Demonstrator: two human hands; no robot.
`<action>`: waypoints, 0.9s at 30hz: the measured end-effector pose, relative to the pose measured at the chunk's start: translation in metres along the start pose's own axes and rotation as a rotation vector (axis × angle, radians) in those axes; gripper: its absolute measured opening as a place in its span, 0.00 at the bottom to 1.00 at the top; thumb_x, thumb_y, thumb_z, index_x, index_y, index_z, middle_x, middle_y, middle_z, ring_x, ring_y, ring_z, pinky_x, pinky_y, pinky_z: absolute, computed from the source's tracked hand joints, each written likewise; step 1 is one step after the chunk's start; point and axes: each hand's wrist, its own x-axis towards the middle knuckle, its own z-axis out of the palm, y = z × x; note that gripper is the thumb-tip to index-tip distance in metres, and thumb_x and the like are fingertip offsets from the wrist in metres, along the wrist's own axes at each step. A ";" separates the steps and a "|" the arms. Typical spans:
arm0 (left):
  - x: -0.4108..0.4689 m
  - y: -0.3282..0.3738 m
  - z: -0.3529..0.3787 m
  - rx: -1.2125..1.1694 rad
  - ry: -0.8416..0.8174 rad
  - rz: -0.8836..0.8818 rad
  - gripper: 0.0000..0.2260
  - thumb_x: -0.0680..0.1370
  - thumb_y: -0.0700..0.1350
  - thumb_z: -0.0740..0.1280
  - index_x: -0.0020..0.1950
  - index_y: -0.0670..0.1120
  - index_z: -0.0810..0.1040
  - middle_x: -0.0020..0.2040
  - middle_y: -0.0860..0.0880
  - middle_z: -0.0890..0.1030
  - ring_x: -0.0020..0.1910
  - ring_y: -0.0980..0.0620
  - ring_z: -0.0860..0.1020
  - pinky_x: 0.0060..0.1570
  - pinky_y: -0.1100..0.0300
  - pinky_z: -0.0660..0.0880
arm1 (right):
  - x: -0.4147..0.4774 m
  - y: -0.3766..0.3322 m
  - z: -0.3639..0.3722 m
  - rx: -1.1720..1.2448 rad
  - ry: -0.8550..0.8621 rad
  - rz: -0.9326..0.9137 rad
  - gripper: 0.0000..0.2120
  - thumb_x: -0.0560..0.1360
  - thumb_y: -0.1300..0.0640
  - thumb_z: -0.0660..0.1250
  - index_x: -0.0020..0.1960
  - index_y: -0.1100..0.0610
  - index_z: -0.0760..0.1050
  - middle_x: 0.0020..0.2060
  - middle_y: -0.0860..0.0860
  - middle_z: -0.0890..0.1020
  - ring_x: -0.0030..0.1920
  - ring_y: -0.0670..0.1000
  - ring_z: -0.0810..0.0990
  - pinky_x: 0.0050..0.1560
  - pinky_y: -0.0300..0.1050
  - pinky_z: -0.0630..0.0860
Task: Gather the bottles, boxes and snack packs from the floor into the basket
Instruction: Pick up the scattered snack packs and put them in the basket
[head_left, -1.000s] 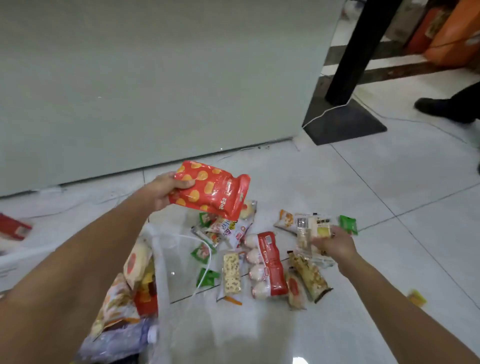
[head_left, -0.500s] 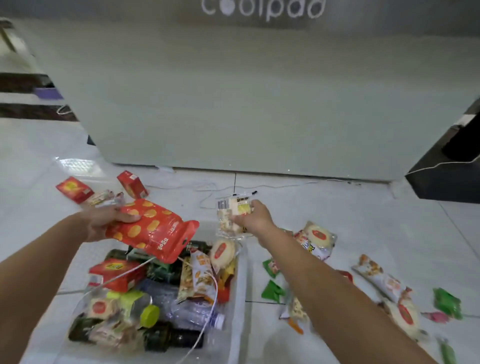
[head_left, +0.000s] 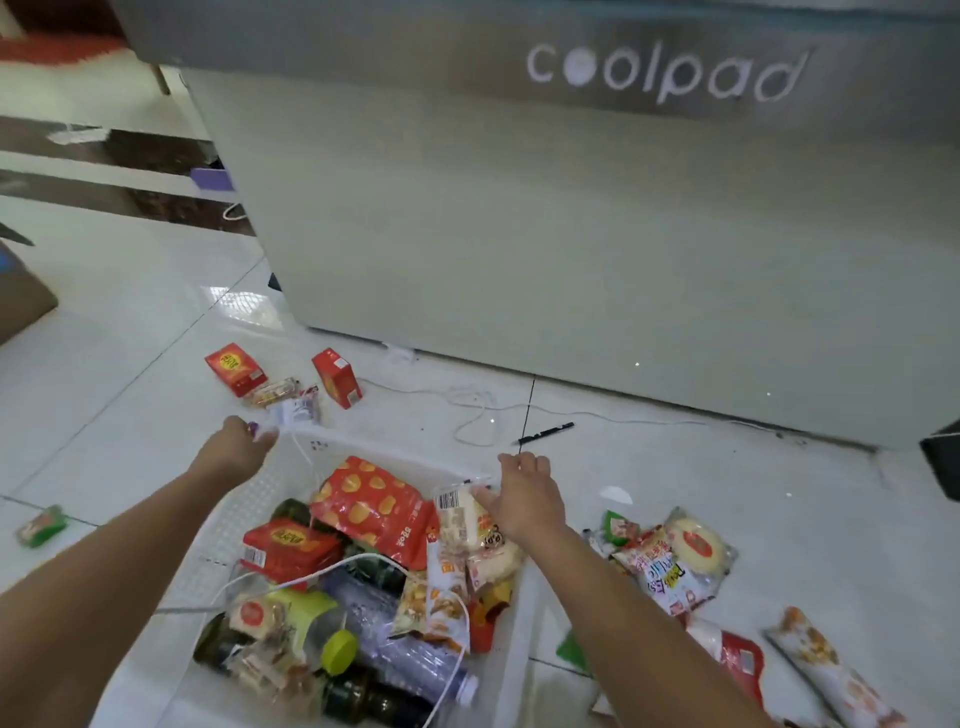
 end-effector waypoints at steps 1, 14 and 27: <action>0.001 0.001 -0.016 0.078 0.069 0.013 0.28 0.80 0.55 0.59 0.71 0.36 0.62 0.64 0.34 0.73 0.63 0.34 0.70 0.61 0.43 0.69 | 0.000 -0.004 -0.014 -0.051 -0.006 -0.038 0.31 0.78 0.40 0.55 0.74 0.57 0.57 0.72 0.56 0.62 0.73 0.56 0.57 0.71 0.50 0.60; -0.116 0.028 -0.314 0.341 0.365 0.085 0.31 0.80 0.60 0.50 0.78 0.47 0.50 0.78 0.42 0.52 0.77 0.41 0.52 0.73 0.46 0.53 | -0.052 -0.253 -0.267 -0.263 -0.006 -0.461 0.37 0.74 0.31 0.39 0.76 0.51 0.53 0.76 0.52 0.55 0.76 0.54 0.51 0.76 0.54 0.48; -0.243 0.033 -0.573 0.450 0.314 0.112 0.33 0.78 0.65 0.47 0.77 0.52 0.38 0.78 0.46 0.37 0.77 0.44 0.40 0.74 0.47 0.39 | -0.183 -0.397 -0.462 -0.322 -0.002 -0.440 0.29 0.79 0.39 0.48 0.76 0.50 0.52 0.77 0.53 0.52 0.77 0.54 0.49 0.75 0.56 0.41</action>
